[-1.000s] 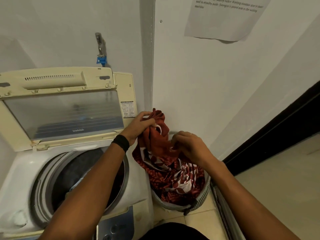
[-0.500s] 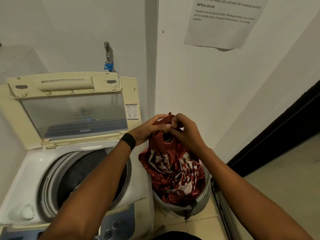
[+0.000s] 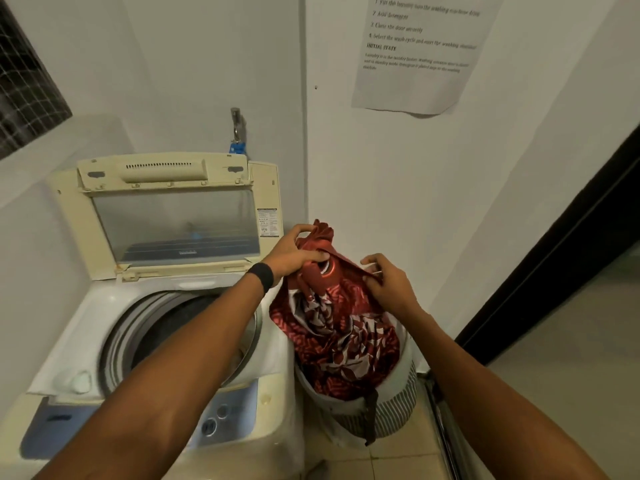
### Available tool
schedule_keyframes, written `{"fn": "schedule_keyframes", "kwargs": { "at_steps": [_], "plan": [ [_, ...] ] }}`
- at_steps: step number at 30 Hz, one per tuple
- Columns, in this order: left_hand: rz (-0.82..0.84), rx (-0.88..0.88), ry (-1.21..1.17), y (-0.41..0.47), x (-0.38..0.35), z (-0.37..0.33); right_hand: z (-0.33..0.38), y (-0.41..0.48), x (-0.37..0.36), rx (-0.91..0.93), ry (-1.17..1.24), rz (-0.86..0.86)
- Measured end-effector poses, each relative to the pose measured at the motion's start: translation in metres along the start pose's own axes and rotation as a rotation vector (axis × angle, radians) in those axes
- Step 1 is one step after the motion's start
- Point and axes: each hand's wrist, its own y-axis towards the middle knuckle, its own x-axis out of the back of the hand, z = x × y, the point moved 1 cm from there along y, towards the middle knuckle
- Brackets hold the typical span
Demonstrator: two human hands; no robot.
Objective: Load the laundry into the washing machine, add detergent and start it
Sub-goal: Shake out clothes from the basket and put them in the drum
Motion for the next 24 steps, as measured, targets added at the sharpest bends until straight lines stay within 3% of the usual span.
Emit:
{"fn": "schedule_keyframes", "kwargs": {
  "at_steps": [6, 10, 13, 16, 21, 24],
  "plan": [
    [-0.258, 0.039, -0.009, -0.028, -0.029, 0.012, 0.011, -0.023, -0.001, -0.178, 0.206, -0.216],
    [-0.335, 0.009, 0.020, -0.036, -0.039, 0.004, 0.045, -0.021, 0.000, -0.319, 0.345, -0.260],
    [-0.349, -0.014, 0.062, -0.037, -0.043, 0.000, 0.065, -0.015, -0.001, -0.322, 0.367, -0.290],
    [-0.292, -0.041, 0.039, -0.044, -0.043, -0.005, 0.076, -0.016, -0.007, -0.305, 0.421, -0.311],
    [-0.051, 0.003, -0.075, -0.055, -0.029, -0.009, 0.087, -0.022, -0.017, -0.276, 0.480, -0.318],
    [-0.023, 0.025, -0.072, -0.057, -0.020, -0.011, 0.096, -0.026, -0.025, -0.272, 0.534, -0.325]
  ]
}}
